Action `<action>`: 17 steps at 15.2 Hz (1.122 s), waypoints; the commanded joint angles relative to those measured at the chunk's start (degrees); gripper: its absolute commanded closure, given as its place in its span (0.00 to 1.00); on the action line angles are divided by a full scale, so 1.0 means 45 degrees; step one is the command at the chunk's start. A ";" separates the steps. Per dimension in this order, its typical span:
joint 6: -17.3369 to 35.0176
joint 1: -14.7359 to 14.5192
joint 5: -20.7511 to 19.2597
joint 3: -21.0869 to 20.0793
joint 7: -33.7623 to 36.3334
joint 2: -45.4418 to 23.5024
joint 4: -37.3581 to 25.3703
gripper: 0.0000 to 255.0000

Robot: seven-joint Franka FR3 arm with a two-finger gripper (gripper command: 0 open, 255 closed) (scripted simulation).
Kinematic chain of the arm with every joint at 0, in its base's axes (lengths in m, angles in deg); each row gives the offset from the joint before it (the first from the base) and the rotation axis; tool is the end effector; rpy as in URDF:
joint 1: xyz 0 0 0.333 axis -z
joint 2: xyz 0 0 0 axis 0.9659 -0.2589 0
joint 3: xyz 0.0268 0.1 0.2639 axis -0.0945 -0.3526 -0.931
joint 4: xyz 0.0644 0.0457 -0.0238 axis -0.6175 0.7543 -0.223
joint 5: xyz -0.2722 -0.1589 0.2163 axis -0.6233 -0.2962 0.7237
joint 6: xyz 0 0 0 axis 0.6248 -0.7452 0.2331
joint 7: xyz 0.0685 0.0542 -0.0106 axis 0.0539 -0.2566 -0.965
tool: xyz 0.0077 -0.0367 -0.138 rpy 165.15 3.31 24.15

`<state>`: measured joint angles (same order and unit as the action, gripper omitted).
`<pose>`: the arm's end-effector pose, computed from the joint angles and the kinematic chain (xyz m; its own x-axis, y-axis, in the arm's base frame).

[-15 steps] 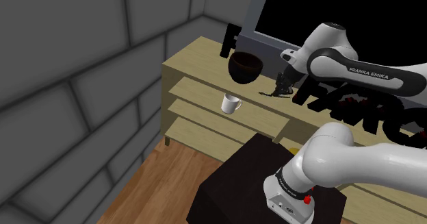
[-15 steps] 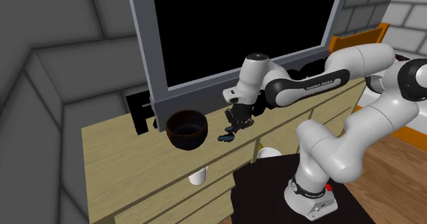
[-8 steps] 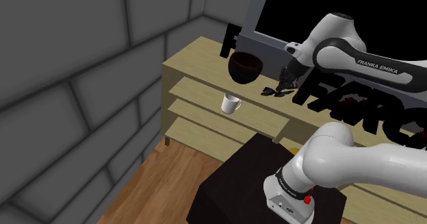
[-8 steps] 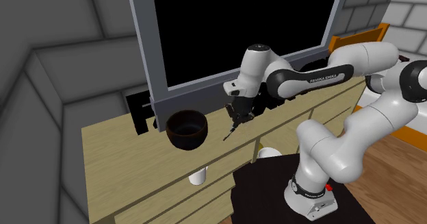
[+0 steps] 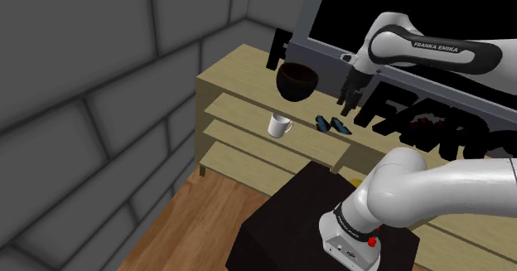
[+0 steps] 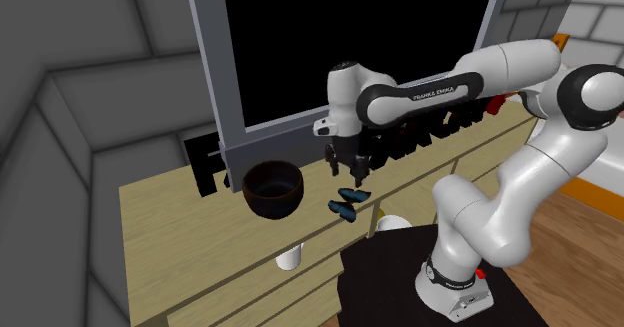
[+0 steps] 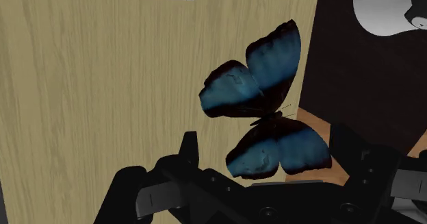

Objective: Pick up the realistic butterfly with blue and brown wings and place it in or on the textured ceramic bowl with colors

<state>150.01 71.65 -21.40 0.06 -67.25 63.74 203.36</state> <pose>0.2815 -0.2270 0.4008 0.8403 0.5421 0.0062 0.5384 -0.8329 -0.1281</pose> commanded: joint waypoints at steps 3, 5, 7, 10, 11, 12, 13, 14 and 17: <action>0.1427 0.0141 -0.1769 -0.0864 -0.1317 0.2168 0.2583 0.00; 0.1798 0.0178 -0.1928 -0.0685 -0.1292 0.2062 0.2848 0.00; 0.2180 0.0214 -0.2091 -0.0500 -0.1268 0.1934 0.3103 0.00; 0.2894 0.0268 -0.2393 -0.0151 -0.1223 0.1648 0.3532 0.00; 0.2894 0.0268 -0.2393 -0.0151 -0.1223 0.1648 0.3532 0.00; 0.2893 0.0269 -0.2393 -0.0151 -0.1223 0.1649 0.3532 0.00; 0.2894 0.0268 -0.2393 -0.0151 -0.1223 0.1648 0.3532 0.00; 0.2894 0.0268 -0.2393 -0.0151 -0.1223 0.1648 0.3532 0.00; 0.2894 0.0268 -0.2393 -0.0151 -0.1223 0.1648 0.3532 0.00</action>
<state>163.02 72.85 -32.16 -0.62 -72.75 71.16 219.24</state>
